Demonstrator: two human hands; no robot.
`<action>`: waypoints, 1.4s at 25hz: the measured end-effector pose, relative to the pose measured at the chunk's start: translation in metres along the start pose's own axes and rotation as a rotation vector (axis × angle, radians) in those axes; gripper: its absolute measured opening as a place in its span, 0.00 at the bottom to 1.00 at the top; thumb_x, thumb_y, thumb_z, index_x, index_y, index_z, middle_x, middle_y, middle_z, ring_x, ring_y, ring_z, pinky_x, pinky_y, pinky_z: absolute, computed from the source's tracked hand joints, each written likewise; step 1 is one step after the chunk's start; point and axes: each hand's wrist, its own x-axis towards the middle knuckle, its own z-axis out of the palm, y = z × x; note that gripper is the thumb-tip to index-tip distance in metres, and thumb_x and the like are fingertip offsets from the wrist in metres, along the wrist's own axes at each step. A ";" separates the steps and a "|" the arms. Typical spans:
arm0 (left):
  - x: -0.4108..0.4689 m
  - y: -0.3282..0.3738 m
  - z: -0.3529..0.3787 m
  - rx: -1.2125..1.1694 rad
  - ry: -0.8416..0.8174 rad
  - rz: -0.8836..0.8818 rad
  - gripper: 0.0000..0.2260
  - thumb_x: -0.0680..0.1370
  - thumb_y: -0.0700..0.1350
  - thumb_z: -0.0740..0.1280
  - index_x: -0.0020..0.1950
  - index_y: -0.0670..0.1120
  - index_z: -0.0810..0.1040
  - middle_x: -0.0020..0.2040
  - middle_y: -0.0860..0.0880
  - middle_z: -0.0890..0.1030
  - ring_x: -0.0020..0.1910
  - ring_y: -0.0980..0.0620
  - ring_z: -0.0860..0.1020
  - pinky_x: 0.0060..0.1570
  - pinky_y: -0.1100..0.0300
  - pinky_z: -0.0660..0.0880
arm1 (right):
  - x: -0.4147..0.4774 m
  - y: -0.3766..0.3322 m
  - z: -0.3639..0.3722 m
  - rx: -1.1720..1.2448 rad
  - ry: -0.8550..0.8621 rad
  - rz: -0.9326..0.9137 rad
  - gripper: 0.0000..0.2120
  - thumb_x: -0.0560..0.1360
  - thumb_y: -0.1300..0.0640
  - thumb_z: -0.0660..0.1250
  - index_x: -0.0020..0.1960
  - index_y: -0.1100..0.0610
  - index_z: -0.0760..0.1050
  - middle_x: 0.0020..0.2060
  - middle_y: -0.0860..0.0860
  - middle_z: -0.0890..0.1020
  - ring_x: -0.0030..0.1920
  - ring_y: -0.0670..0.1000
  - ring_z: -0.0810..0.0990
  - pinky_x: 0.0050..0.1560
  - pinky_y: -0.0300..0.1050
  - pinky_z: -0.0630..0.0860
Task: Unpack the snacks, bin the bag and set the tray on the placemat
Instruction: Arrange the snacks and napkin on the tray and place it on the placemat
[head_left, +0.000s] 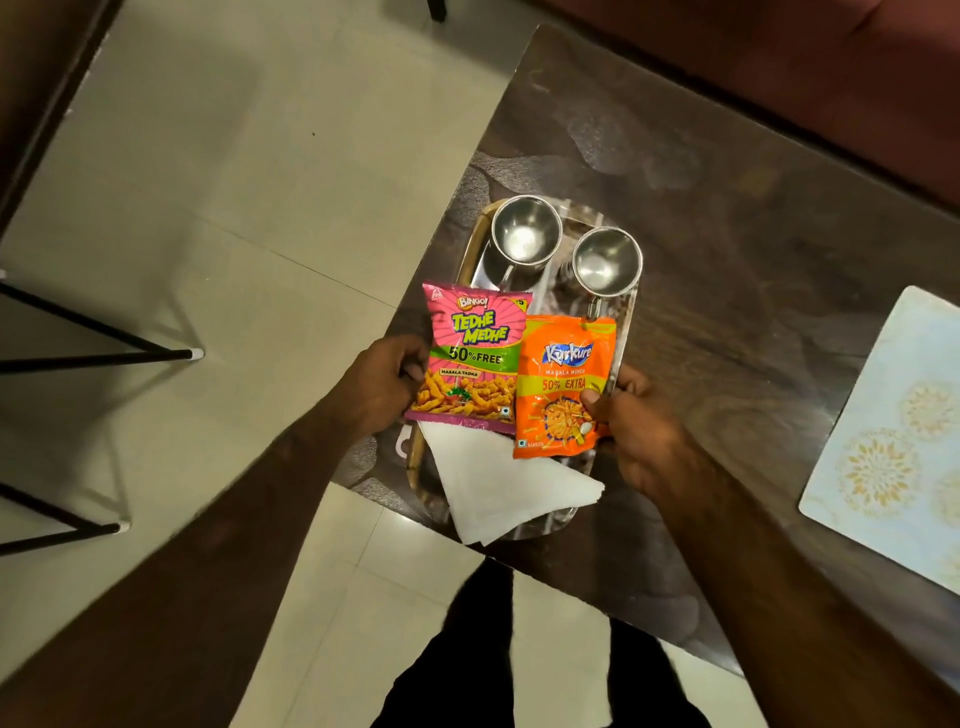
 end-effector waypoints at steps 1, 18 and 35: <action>0.001 -0.001 0.003 0.035 0.021 0.008 0.06 0.80 0.32 0.65 0.54 0.38 0.79 0.49 0.38 0.83 0.49 0.43 0.83 0.51 0.44 0.83 | 0.001 0.003 -0.002 0.008 0.005 -0.003 0.15 0.83 0.71 0.64 0.66 0.61 0.80 0.56 0.62 0.87 0.45 0.60 0.88 0.43 0.56 0.86; -0.018 -0.023 -0.023 0.100 0.302 -0.130 0.14 0.77 0.37 0.71 0.55 0.51 0.72 0.48 0.47 0.76 0.40 0.46 0.78 0.20 0.49 0.79 | -0.009 0.033 -0.089 0.048 0.150 0.012 0.13 0.83 0.70 0.64 0.65 0.64 0.80 0.51 0.62 0.86 0.31 0.53 0.87 0.22 0.43 0.79; -0.035 -0.046 -0.008 0.299 0.318 -0.179 0.16 0.77 0.37 0.67 0.62 0.49 0.73 0.53 0.42 0.79 0.47 0.40 0.80 0.41 0.40 0.82 | -0.005 0.036 -0.100 -0.039 0.263 0.048 0.13 0.82 0.69 0.67 0.64 0.61 0.81 0.51 0.59 0.88 0.37 0.56 0.86 0.36 0.52 0.86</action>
